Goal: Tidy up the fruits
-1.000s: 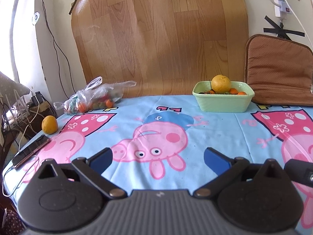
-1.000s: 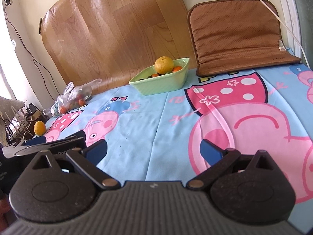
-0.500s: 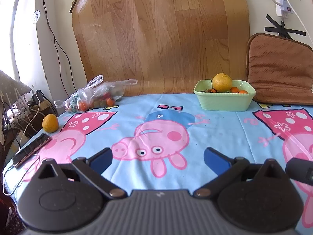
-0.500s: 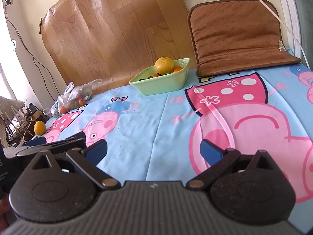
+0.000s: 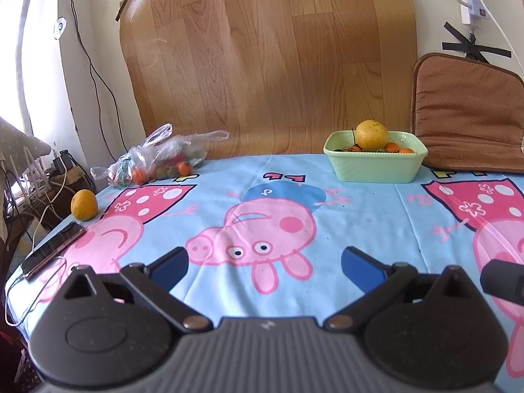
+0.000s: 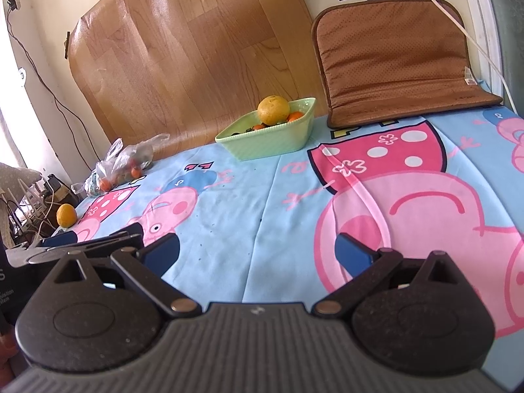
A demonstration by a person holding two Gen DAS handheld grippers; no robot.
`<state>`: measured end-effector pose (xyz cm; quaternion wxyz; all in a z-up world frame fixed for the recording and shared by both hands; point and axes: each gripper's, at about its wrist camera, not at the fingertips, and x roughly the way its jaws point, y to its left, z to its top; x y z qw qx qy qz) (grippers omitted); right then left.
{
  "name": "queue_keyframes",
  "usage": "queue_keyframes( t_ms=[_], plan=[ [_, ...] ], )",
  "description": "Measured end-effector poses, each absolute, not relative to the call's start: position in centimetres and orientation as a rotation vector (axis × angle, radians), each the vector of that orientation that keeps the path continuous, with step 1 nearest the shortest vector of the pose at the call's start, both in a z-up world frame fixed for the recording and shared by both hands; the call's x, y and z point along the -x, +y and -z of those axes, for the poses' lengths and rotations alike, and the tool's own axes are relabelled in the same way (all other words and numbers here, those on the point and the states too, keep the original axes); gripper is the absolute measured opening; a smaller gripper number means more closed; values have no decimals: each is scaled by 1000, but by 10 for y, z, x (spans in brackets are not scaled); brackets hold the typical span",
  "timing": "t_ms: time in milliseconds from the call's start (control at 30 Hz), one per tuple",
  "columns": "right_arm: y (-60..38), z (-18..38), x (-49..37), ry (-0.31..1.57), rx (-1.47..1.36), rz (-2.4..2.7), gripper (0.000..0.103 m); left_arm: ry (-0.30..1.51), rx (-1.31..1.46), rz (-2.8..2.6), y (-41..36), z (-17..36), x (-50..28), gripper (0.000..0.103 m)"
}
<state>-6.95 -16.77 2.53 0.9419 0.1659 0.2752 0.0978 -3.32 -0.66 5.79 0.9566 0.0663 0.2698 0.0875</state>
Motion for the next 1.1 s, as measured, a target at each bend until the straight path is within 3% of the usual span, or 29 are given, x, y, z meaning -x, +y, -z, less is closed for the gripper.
queue_keyframes(
  t_ms=[1100],
  plan=[
    [-166,-24,69,562,-335,-201,102,577,-123,-173,-2,-53,31,103]
  ],
)
